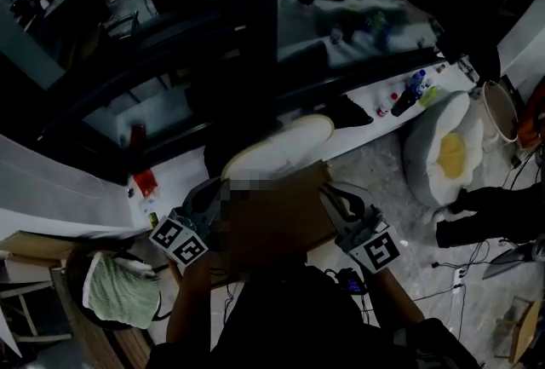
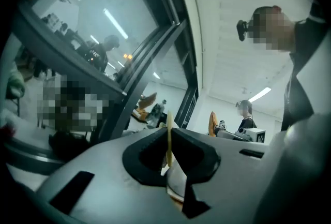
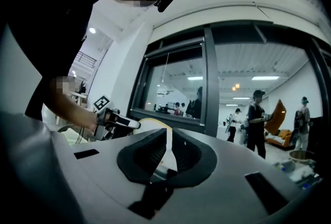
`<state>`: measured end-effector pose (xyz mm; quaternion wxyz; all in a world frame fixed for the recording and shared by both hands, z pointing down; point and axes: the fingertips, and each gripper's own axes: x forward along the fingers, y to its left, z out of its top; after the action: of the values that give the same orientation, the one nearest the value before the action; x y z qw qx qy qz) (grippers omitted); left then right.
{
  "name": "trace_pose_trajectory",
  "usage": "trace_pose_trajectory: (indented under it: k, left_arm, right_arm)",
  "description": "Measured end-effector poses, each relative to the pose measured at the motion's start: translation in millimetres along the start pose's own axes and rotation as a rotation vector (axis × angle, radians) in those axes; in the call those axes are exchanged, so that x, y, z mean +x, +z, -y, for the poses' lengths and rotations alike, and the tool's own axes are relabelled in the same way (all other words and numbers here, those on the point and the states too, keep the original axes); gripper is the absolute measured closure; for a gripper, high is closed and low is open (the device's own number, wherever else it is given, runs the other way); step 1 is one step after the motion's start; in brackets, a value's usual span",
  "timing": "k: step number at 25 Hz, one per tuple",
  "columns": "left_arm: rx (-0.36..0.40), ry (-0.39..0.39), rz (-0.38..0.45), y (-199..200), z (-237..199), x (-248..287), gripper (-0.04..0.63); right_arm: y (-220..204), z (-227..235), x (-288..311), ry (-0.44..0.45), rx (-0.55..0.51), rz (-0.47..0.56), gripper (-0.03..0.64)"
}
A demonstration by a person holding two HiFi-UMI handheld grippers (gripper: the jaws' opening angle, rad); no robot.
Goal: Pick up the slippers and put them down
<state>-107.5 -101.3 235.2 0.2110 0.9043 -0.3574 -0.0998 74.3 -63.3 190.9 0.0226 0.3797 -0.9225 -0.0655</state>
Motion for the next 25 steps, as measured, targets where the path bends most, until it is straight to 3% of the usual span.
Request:
trace_pose_trajectory:
  k: [5, 8, 13, 25]
  left_arm:
    - [0.17, 0.029, 0.062, 50, 27, -5, 0.566]
    - [0.226, 0.027, 0.086, 69, 43, -10, 0.566]
    - [0.271, 0.029, 0.13, 86, 62, -19, 0.566]
    - [0.295, 0.043, 0.167, 99, 66, -33, 0.566]
  right_arm:
    - [35, 1, 1, 0.008, -0.035, 0.069, 0.575]
    - [55, -2, 0, 0.02, -0.053, 0.112, 0.575]
    - [77, -13, 5, 0.052, -0.083, 0.168, 0.575]
    - [92, -23, 5, 0.06, -0.084, 0.209, 0.575]
